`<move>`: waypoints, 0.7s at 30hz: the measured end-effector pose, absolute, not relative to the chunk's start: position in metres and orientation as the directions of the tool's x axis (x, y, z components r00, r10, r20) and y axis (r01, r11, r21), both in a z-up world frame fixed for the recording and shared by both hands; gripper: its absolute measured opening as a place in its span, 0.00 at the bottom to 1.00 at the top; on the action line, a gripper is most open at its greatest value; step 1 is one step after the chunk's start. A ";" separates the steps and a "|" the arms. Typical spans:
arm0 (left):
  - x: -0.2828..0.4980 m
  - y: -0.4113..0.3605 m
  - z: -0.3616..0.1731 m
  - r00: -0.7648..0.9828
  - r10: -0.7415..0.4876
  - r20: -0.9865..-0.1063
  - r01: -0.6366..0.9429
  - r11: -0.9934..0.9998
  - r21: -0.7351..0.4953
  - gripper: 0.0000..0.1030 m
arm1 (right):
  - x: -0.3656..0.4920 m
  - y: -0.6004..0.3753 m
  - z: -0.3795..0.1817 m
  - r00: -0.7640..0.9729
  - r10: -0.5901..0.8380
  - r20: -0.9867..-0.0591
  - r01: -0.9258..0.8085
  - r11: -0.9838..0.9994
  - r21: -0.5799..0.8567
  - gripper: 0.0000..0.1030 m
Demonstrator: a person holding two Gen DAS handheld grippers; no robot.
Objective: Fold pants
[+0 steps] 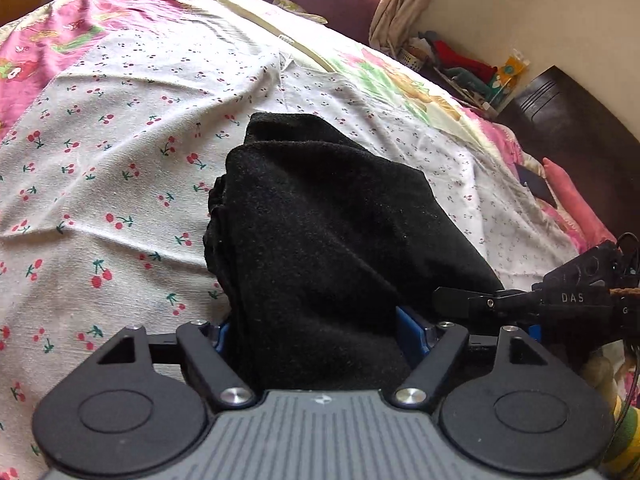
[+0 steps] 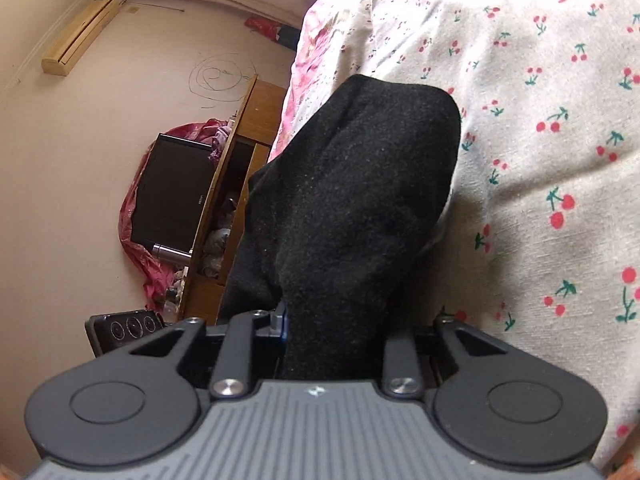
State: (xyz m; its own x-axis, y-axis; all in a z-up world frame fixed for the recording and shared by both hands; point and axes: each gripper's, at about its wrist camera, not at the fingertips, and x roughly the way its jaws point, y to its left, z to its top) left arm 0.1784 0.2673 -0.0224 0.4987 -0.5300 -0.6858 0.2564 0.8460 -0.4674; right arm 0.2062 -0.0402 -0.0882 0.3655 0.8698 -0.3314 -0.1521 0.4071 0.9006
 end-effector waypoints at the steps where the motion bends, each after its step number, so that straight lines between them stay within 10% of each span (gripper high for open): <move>1: 0.174 0.262 -0.019 0.494 -0.547 -0.677 0.263 0.835 -0.483 0.83 | 0.202 -0.047 -0.082 0.365 0.873 -0.323 -0.157 0.400 0.903 0.25; 11: 0.174 0.194 -0.030 0.453 -0.622 -0.638 0.285 0.780 -0.558 0.82 | 0.186 -0.114 -0.053 0.411 0.827 -0.383 -0.122 0.466 0.876 0.25; 16: 0.158 0.165 -0.048 0.462 -0.557 -0.690 0.355 0.829 -0.432 0.86 | 0.176 -0.143 -0.073 0.405 0.718 -0.565 -0.047 0.634 0.772 0.36; 21: 0.136 0.184 -0.012 0.602 -0.395 -0.694 0.309 0.916 -0.254 0.87 | 0.145 -0.155 -0.044 0.530 0.648 -0.547 -0.100 0.688 0.719 0.39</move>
State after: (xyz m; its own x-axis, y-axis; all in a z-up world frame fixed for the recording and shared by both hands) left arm 0.1364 0.1845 -0.0121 0.6021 -0.3953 -0.6937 0.3093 0.9165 -0.2538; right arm 0.1450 -0.1548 -0.0435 0.5304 0.6481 -0.5465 -0.0999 0.6879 0.7189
